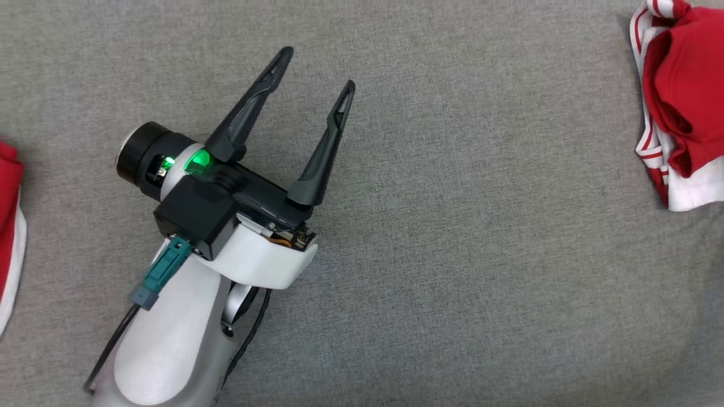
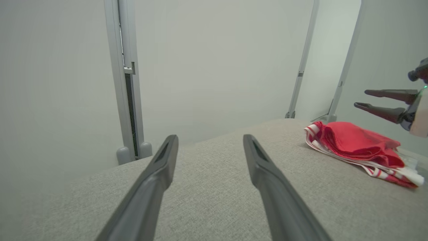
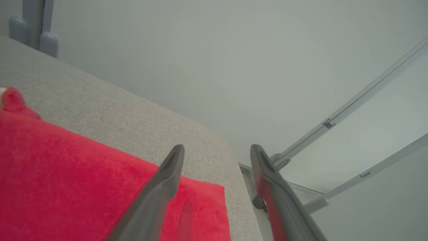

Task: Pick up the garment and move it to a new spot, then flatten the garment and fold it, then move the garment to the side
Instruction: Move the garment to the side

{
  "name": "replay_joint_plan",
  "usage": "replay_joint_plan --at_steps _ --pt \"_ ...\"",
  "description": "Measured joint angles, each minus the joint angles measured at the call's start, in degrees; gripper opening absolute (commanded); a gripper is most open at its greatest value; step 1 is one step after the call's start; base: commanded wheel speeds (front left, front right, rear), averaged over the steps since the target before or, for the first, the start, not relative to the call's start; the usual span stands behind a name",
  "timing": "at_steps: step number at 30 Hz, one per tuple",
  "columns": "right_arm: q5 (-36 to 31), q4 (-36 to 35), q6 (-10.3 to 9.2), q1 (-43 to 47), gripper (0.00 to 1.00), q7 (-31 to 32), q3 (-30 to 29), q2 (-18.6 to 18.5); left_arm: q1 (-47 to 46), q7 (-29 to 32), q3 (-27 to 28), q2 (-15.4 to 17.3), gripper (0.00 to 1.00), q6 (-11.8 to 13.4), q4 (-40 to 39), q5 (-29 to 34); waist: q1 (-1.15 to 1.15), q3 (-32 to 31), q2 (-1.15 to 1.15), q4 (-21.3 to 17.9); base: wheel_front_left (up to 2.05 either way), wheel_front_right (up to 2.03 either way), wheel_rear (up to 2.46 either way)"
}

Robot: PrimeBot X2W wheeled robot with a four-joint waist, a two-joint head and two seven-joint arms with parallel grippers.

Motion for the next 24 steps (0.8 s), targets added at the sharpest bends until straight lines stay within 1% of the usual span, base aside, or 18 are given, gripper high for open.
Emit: replay_joint_plan --at_steps 3,6,7,13,15,18,22,24 --pt "0.0 -2.7 0.0 1.0 1.0 0.0 1.4 2.1 1.1 0.0 0.9 -0.7 1.0 0.0 0.4 -0.2 0.0 -1.7 0.0 0.4 0.0 0.0 0.0" --pt "1.6 -5.3 0.0 2.1 1.0 0.0 2.5 4.5 2.3 0.0 2.2 -1.5 1.0 0.0 0.9 -0.5 0.0 -3.9 0.0 1.0 0.0 0.0 0.0" --pt "1.6 -5.3 0.0 2.1 1.0 0.0 2.5 4.5 2.3 0.0 2.2 -1.5 1.0 0.0 0.9 -0.5 0.0 -3.9 0.0 1.0 0.0 0.0 0.0" --pt "6.1 -9.4 0.0 6.0 1.0 0.0 4.9 9.3 5.4 0.0 5.1 -2.6 1.0 0.0 1.8 -1.0 0.0 -9.0 0.0 3.4 0.0 0.0 0.0" --pt "7.8 -10.1 0.0 7.3 1.0 0.0 5.9 10.7 6.6 0.0 5.7 -2.8 1.0 0.0 2.1 -0.8 0.0 -10.7 0.0 4.6 0.0 0.0 0.0" --pt "8.7 -10.8 0.0 8.9 1.0 0.0 8.1 12.4 8.4 0.0 6.1 -2.9 1.0 0.0 3.1 0.1 0.0 -13.1 0.0 6.5 0.0 0.0 0.0" --pt "11.2 -11.0 0.0 11.4 1.0 0.0 9.6 15.3 10.9 0.0 8.1 -3.1 1.0 0.1 4.2 0.1 0.0 -16.5 0.0 8.7 0.0 0.0 0.0" --pt "12.8 -10.6 0.0 13.1 1.0 0.0 9.4 17.4 12.7 0.0 9.2 -3.2 1.0 0.5 5.0 -0.2 0.0 -18.4 0.0 9.6 0.0 0.0 0.0"
